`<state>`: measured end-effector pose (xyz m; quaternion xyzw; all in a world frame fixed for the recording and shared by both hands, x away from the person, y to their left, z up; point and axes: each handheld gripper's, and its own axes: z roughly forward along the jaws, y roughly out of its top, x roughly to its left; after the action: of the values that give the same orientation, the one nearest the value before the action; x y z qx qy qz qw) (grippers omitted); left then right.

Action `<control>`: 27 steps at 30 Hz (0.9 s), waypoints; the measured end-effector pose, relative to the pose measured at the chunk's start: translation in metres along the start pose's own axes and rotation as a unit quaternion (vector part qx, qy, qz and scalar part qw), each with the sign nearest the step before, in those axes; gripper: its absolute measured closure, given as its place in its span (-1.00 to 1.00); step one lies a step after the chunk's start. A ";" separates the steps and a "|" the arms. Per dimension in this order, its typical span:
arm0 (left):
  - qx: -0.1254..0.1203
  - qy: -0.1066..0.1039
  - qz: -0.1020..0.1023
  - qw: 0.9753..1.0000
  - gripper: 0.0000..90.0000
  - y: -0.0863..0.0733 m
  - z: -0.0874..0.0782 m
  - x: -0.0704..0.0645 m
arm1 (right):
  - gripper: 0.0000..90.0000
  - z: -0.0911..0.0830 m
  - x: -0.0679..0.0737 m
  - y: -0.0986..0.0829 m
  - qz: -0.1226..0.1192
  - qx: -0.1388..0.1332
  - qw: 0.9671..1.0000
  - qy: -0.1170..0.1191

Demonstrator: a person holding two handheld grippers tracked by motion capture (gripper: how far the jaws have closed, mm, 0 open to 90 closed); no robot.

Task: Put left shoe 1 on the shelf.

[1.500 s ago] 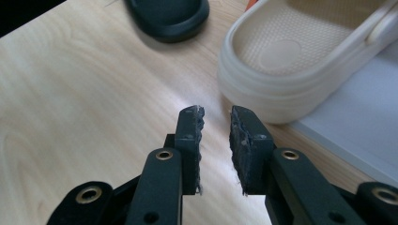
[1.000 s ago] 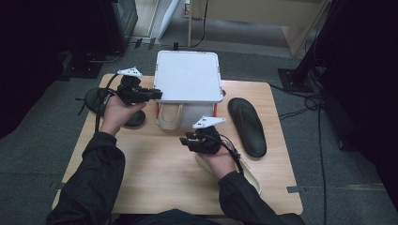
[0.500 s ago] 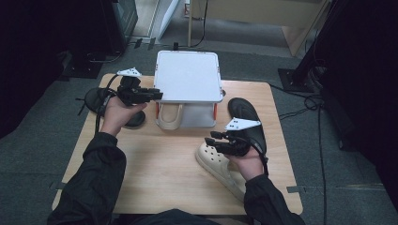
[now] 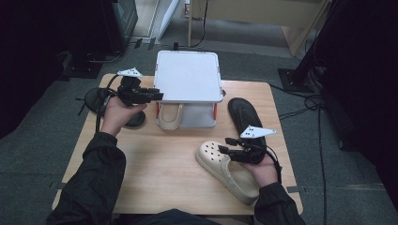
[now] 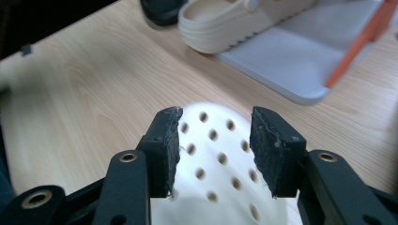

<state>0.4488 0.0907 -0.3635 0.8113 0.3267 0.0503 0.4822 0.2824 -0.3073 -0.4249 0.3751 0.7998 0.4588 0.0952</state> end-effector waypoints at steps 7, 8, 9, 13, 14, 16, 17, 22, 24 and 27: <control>-0.002 0.005 0.005 1.000 0.44 -0.001 0.001 -0.002 | 0.07 -0.008 -0.008 -0.011 0.011 0.000 1.000 -0.012; -0.002 0.005 0.007 1.000 0.44 -0.001 0.001 -0.002 | 0.07 -0.009 -0.009 -0.013 0.012 0.003 1.000 -0.015; -0.002 0.005 0.010 1.000 0.44 -0.001 0.000 -0.002 | 0.07 -0.010 -0.010 -0.015 0.015 0.006 1.000 -0.019; -0.005 0.002 0.005 1.000 0.46 -0.002 0.000 -0.001 | 0.06 -0.013 -0.014 -0.019 0.023 0.015 0.999 -0.026; -0.004 0.004 0.007 1.000 0.45 -0.001 0.000 -0.001 | 0.05 -0.014 -0.014 -0.020 0.032 0.014 0.999 -0.025; -0.001 0.007 0.013 1.000 0.45 -0.001 0.000 -0.003 | 0.06 -0.019 -0.015 -0.021 0.032 0.006 0.999 -0.025; 0.000 0.007 0.014 1.000 0.45 -0.001 0.000 -0.003 | 0.06 -0.022 -0.014 -0.022 0.037 0.004 0.999 -0.024; -0.003 0.000 0.011 1.000 0.47 -0.001 0.000 0.000 | 0.07 -0.038 -0.013 -0.029 0.044 -0.019 0.999 -0.019; -0.003 -0.001 0.009 1.000 0.47 -0.001 0.000 0.000 | 0.07 -0.043 -0.010 -0.031 0.042 -0.026 0.999 -0.022; -0.004 -0.004 0.007 1.000 0.47 -0.001 0.000 0.001 | 0.08 -0.050 -0.008 -0.032 0.036 -0.041 0.998 -0.019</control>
<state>0.4495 0.0916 -0.3649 0.8117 0.3190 0.0521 0.4865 0.2468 -0.3553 -0.4242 0.4083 0.7643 0.4871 0.1086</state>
